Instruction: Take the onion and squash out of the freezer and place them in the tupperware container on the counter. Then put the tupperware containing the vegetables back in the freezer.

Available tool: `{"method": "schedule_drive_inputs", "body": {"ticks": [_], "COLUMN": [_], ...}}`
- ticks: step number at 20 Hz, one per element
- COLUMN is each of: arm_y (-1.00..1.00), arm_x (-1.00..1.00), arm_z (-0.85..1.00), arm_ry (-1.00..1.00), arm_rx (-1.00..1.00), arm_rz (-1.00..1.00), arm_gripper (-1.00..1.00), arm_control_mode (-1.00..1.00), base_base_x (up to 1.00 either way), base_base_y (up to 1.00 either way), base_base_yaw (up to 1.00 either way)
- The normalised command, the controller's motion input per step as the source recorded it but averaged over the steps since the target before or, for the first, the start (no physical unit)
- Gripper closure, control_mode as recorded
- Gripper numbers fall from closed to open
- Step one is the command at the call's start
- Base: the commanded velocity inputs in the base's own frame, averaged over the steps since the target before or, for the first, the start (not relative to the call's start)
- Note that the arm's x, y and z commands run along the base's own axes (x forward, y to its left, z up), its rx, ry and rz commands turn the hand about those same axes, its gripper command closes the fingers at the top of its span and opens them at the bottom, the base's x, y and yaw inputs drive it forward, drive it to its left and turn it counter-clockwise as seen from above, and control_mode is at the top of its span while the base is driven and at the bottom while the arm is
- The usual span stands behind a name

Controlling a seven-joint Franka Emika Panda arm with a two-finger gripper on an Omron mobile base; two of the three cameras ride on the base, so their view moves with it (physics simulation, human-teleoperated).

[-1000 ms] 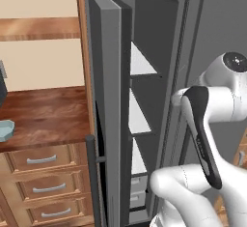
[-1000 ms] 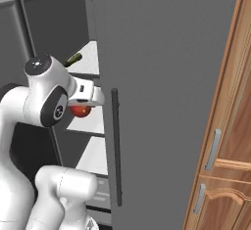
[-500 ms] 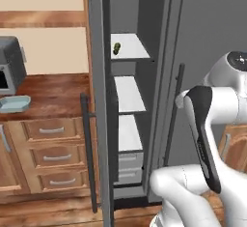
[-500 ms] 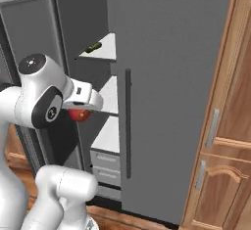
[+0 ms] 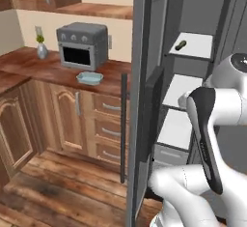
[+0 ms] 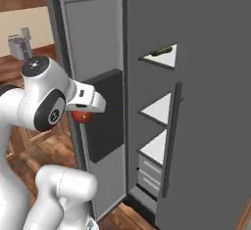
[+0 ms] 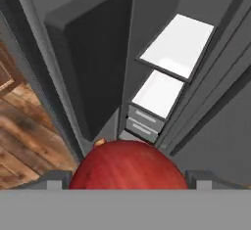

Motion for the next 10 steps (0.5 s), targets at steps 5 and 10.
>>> {"method": "schedule_drive_inputs", "body": {"ticks": [5, 10], "arm_y": [0.0, 0.0], "arm_x": [0.0, 0.0], "arm_z": [0.0, 0.0], "arm_ry": [0.0, 0.0], "arm_rx": [0.0, 0.0], "arm_rz": [0.0, 0.0], "arm_gripper": [1.0, 1.0], "arm_control_mode": [1.0, 1.0], "base_base_x": [-0.8, -0.32], "base_base_y": [0.02, 0.54], "base_base_yaw": [0.68, 0.48]}}
